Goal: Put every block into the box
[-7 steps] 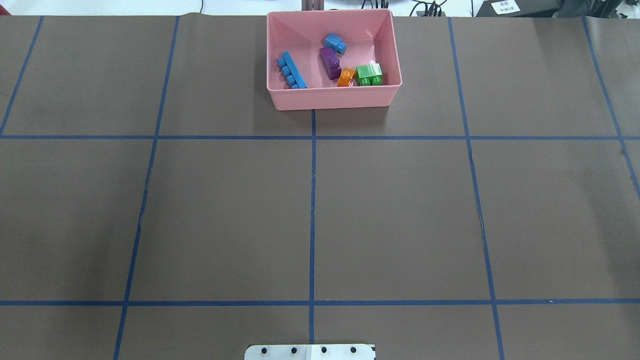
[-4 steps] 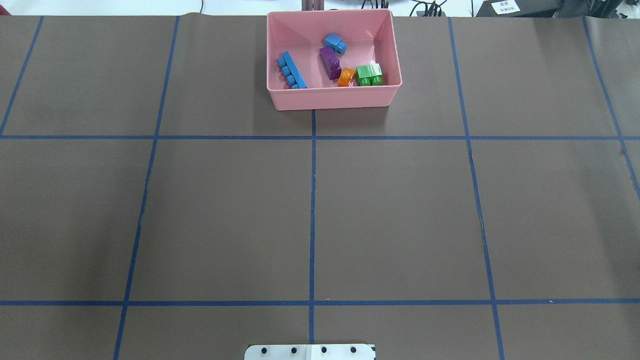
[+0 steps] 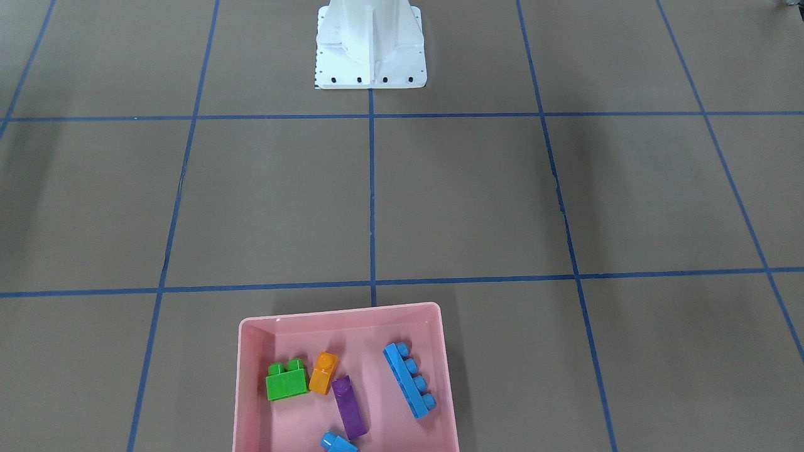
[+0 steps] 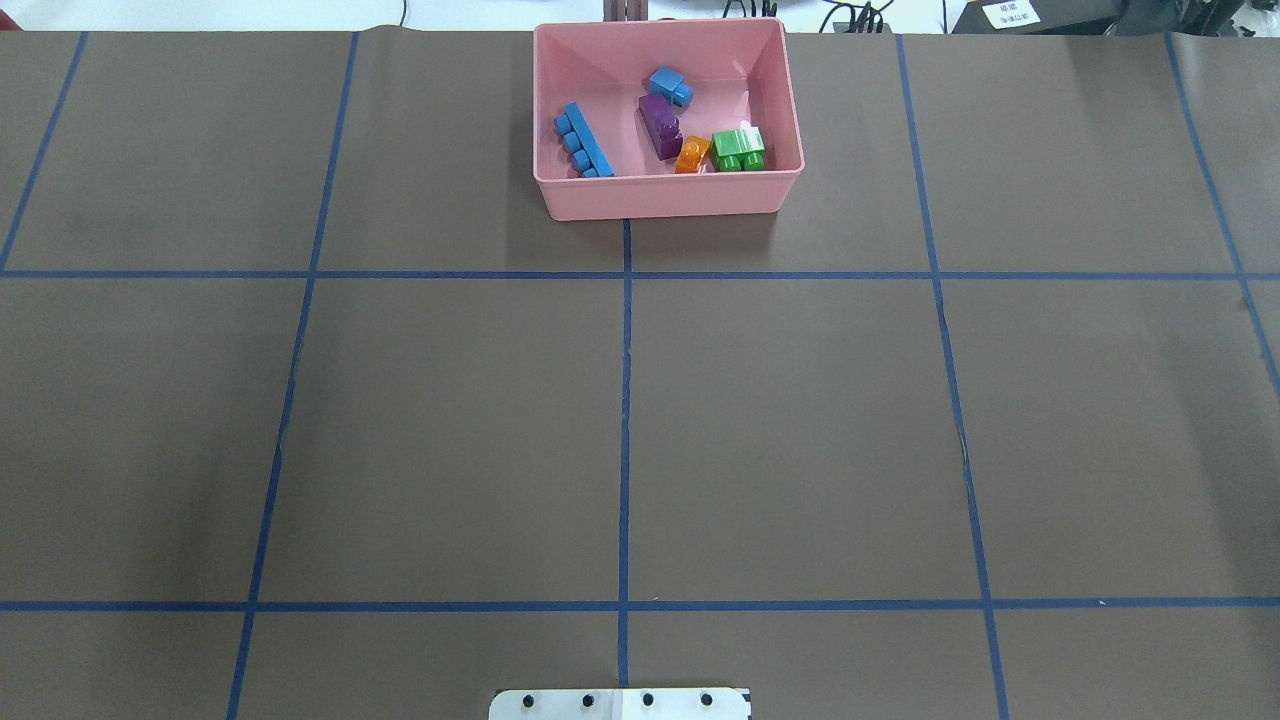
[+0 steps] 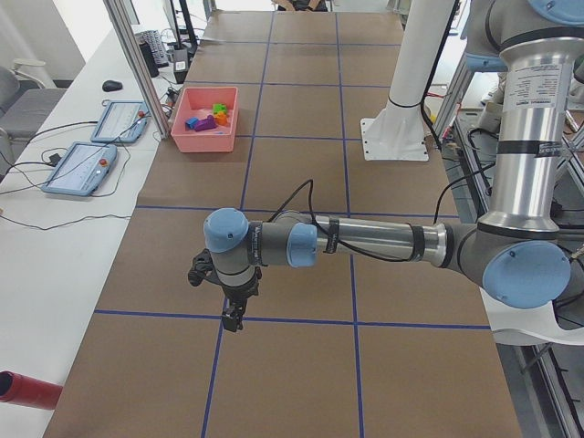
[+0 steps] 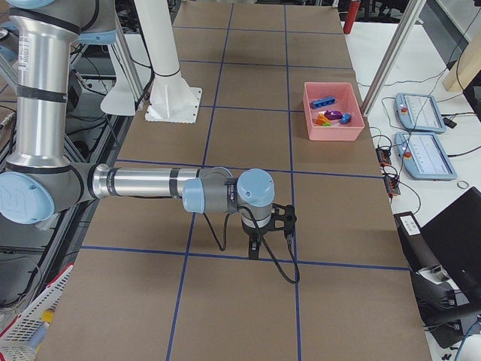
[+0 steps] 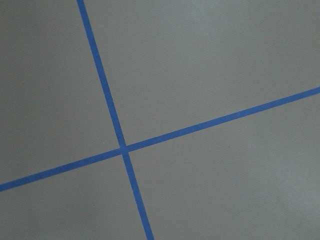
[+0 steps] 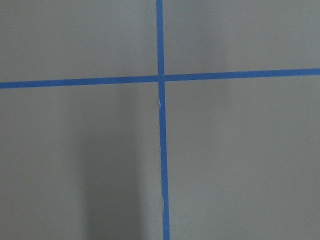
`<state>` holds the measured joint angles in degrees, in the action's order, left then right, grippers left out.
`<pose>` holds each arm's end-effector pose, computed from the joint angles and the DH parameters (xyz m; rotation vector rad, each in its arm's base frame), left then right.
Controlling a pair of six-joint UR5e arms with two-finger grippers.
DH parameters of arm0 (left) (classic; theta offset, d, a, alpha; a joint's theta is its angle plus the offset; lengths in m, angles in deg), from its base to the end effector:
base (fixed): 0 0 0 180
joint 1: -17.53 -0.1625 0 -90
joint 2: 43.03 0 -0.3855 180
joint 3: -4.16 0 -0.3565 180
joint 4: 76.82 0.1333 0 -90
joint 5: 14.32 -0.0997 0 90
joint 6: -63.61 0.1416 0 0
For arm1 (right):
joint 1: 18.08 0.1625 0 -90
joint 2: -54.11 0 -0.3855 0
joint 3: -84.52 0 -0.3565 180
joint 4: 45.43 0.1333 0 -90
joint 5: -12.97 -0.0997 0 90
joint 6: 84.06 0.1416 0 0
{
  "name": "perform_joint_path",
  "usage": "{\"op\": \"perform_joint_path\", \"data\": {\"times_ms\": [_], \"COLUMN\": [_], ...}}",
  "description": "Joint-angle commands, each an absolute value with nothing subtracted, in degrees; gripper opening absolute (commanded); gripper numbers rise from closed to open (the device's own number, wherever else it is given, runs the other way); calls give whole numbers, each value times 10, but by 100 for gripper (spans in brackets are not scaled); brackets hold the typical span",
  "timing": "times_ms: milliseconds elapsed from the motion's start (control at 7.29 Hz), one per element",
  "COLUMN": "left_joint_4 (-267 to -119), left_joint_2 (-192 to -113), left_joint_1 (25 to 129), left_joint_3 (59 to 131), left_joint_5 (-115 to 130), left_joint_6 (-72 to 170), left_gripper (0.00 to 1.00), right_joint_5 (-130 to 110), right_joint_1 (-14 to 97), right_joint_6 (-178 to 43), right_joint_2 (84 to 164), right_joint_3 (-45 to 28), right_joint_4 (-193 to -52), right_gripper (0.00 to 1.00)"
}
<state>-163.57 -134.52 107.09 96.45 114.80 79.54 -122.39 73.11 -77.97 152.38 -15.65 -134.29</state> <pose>-0.0404 -0.4668 0.6333 0.1012 0.6776 0.2776 0.0410 -0.4049 0.6262 0.0164 -0.7932 0.0993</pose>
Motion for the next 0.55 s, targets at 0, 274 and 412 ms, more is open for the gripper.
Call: {"op": "perform_joint_path", "data": {"times_ms": [0, 274, 412], "left_joint_4": [-1636, -1637, -1637], "left_joint_2": [-1346, -1348, -1348], "left_joint_1": [1071, 1070, 1070], "left_joint_3": [964, 968, 968], "left_joint_5": [1148, 1149, 1151], "left_joint_6": [789, 703, 703], "left_gripper": [100, 100, 100], "right_joint_5": [-1224, -1225, -1225], "right_joint_1": [732, 731, 731], "right_joint_6": [-760, -764, -764], "right_joint_2": [1525, 1524, 1524], "right_joint_3": [-152, -153, -154], "right_joint_4": [-1343, -1342, -1342], "right_gripper": [100, 100, 100]}}
